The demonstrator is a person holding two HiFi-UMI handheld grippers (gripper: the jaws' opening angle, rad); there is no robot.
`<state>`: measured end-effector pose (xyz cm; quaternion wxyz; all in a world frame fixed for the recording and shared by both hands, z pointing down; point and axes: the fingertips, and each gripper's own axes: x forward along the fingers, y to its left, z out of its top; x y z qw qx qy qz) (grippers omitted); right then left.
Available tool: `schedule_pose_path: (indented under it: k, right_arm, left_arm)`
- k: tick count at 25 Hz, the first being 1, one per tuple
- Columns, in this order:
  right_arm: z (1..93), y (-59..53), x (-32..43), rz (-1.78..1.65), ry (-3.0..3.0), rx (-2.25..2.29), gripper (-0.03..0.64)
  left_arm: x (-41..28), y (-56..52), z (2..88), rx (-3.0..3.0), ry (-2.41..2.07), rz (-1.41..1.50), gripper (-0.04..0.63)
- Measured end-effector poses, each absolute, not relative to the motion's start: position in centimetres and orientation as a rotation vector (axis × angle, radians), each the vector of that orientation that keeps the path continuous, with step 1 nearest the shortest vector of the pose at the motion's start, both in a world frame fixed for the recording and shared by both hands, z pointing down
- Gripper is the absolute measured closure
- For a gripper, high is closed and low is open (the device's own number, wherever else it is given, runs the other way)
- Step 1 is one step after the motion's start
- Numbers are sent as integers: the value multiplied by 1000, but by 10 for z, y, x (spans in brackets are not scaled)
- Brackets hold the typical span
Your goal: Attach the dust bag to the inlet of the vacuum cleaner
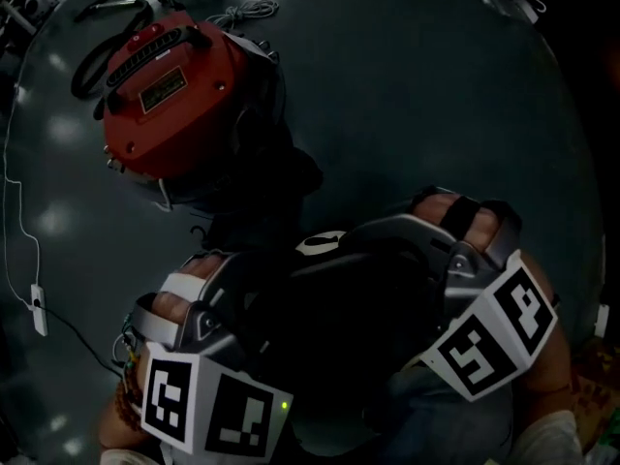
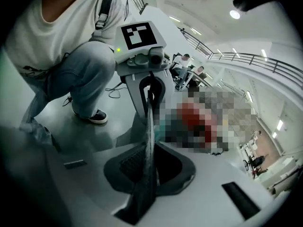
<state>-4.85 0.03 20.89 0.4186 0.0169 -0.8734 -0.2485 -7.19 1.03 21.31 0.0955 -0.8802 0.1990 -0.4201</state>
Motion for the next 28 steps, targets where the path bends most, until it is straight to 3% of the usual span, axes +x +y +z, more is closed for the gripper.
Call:
schedule_pose_path:
  k: [10,21,28]
  right_arm:
    - [256,-56,-86,-598,-2142,-23,580]
    - [220,-49,-85,-752,-2071,-90,581]
    - [226,-58,-86,-653,-2217,-21,580]
  left_arm:
    - [-104,-44,254,-2621,751,-1388,566]
    - [-100,-37,217,-2527,864,-1320,565]
    - [-103,-47,221,-2599,815,-1312,565]
